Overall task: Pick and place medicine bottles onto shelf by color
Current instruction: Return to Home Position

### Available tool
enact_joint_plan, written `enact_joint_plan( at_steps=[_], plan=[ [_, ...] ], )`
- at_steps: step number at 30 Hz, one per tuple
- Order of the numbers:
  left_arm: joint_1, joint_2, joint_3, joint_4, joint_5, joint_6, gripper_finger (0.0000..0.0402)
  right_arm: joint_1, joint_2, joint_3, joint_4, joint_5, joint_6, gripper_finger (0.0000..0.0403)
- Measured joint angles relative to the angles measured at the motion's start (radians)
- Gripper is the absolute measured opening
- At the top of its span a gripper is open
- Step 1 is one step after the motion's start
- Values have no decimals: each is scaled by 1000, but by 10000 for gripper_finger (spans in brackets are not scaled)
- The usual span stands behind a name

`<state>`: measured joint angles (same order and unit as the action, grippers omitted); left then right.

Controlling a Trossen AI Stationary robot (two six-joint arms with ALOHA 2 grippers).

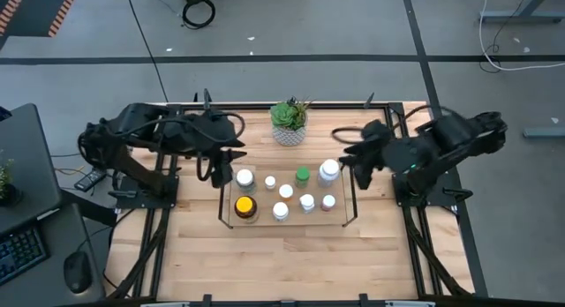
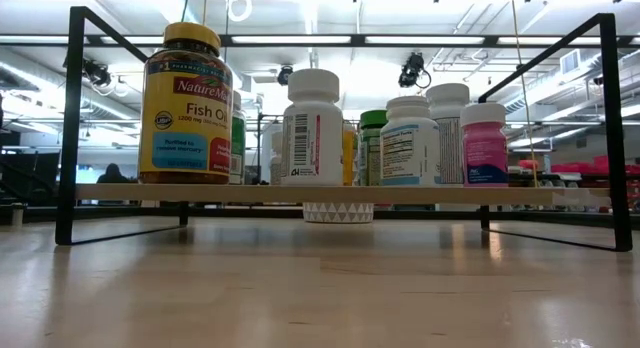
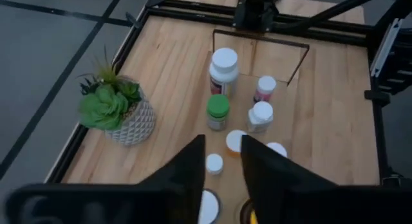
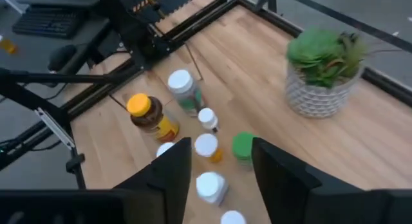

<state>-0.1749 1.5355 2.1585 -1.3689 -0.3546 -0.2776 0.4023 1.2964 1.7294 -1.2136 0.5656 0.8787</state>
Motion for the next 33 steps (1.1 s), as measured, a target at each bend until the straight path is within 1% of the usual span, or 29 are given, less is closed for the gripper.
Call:
enact_joint_plan(
  at_steps=[3,6,7,10,13,15,17,21,23,25,28,30,33],
  plan=[
    [1,-105,-189,120,-2,-22,62,0,-46,0,-41,2,-10,154],
    [2,-241,-417,280,-2,-53,16,1,-84,-1,-72,3,-33,137],
    [2,-294,-499,348,-2,-59,9,4,-96,-3,-82,7,-34,131],
    [7,-449,-720,541,-5,-60,12,22,-148,-39,-82,56,-22,113],
    [17,-596,-906,753,-9,-78,17,48,-209,-118,-57,109,1,97],
    [17,-687,-1009,867,-11,-67,12,66,-255,-195,-13,125,14,86],
    [17,-772,-1104,945,-9,-53,5,79,-309,-288,57,126,16,74],
    [18,-926,-1281,1077,-9,-54,8,98,-441,-517,279,127,24,49],
    [25,-995,-1359,1132,-8,-83,5,104,-513,-640,408,136,27,36],
    [28,-1054,-1420,1168,13,-109,4,108,-585,-756,518,150,27,22],
    [28,-1132,-1497,1184,23,-137,6,108,-698,-910,630,160,38,7],
    [27,-1185,-1543,1192,24,-150,4,108,-775,-995,694,171,42,7],
    [27,-1273,-1605,1259,21,-152,4,108,-888,-1098,780,202,39,17]
  ],
)
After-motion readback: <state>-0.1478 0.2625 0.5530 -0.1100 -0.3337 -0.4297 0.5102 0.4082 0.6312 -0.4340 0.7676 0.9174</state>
